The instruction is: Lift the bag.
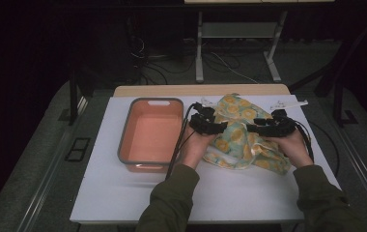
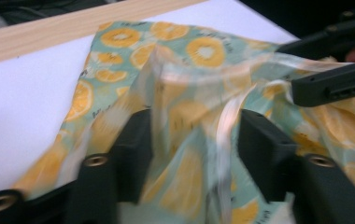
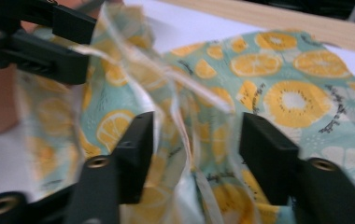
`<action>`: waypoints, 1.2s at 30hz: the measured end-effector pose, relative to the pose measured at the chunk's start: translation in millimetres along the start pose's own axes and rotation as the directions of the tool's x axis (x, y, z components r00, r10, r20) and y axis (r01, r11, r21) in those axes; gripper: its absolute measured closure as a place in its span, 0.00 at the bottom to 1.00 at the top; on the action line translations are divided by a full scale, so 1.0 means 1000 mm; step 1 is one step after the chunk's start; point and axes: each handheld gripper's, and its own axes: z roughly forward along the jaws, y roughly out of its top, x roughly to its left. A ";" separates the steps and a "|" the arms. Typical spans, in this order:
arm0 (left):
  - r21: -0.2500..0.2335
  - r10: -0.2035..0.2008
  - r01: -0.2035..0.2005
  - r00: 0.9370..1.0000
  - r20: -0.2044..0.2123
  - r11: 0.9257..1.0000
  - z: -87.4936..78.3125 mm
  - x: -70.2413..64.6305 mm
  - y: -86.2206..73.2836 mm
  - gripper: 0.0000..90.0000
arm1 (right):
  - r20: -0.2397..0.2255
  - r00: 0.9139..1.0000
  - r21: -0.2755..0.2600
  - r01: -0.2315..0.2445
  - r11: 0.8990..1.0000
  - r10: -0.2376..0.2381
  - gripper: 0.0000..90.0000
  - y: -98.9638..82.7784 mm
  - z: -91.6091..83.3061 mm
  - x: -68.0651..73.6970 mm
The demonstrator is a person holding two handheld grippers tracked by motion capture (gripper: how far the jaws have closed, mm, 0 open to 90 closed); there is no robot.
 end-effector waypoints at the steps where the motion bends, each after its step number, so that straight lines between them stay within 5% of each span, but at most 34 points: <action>1: -0.007 0.001 -0.001 1.000 0.015 1.000 -0.005 -0.001 0.001 0.39 | -0.010 1.000 -0.013 0.001 1.000 -0.001 0.43 0.001 -0.006 0.002; 5: -0.051 0.065 -0.062 0.996 0.064 0.997 -0.039 -0.006 -0.002 0.29 | -0.041 0.999 -0.048 -0.002 0.999 0.000 0.30 0.003 -0.022 0.010; 14: -0.094 0.151 -0.140 0.981 0.120 0.986 -0.100 0.008 -0.034 0.18 | -0.121 0.989 -0.100 0.075 0.992 -0.087 0.22 -0.005 -0.047 0.045; 27: -0.087 0.179 -0.169 0.974 0.140 0.982 -0.162 0.036 -0.091 0.07 | -0.105 0.988 -0.090 0.105 0.990 -0.114 0.16 -0.048 -0.055 0.062; 36: -0.110 0.193 -0.180 0.973 0.124 0.978 -0.180 0.045 -0.125 0.00 | -0.074 0.987 -0.084 0.136 0.987 -0.143 0.16 -0.076 -0.059 0.067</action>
